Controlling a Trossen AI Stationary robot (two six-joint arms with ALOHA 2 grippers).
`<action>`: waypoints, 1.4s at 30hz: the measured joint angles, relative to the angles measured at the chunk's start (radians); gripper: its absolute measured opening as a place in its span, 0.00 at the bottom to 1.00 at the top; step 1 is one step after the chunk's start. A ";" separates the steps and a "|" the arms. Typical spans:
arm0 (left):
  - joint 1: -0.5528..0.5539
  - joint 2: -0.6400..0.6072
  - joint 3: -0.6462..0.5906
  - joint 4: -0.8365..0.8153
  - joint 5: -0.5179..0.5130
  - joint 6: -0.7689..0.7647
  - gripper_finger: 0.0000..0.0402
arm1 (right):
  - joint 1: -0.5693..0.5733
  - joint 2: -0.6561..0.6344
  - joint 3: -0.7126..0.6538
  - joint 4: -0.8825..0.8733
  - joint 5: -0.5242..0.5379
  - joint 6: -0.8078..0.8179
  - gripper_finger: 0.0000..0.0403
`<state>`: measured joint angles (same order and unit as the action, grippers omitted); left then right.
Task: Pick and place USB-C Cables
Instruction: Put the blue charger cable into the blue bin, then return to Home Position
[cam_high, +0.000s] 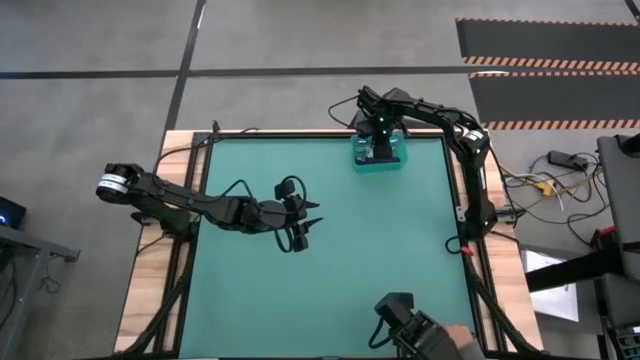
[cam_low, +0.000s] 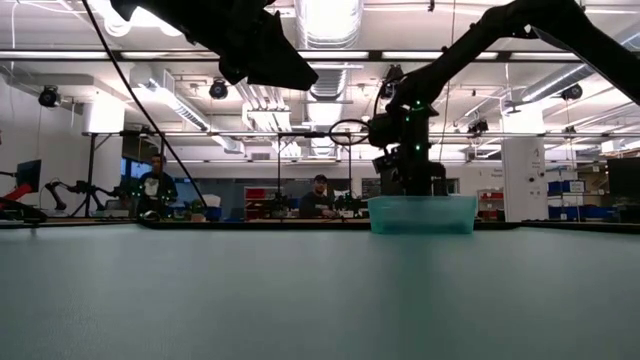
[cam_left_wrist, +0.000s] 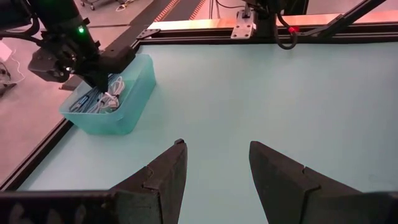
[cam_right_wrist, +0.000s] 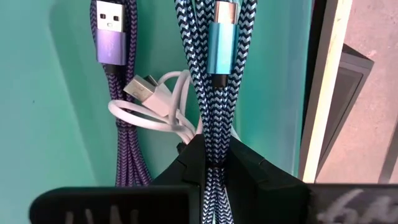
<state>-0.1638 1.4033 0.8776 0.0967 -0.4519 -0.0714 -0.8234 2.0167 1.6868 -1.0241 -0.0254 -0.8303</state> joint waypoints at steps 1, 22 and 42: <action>0.000 0.000 0.000 0.000 0.000 0.000 0.39 | 0.000 0.000 -0.002 0.003 0.000 0.000 0.07; 0.000 0.000 -0.001 0.000 0.000 0.000 0.39 | 0.000 0.000 -0.016 0.023 0.000 0.004 0.07; 0.000 0.000 -0.001 0.000 0.000 0.000 0.39 | 0.000 -0.031 -0.017 0.019 0.002 0.088 0.26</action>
<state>-0.1640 1.4036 0.8768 0.0967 -0.4515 -0.0715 -0.8234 1.9859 1.6699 -1.0054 -0.0238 -0.7423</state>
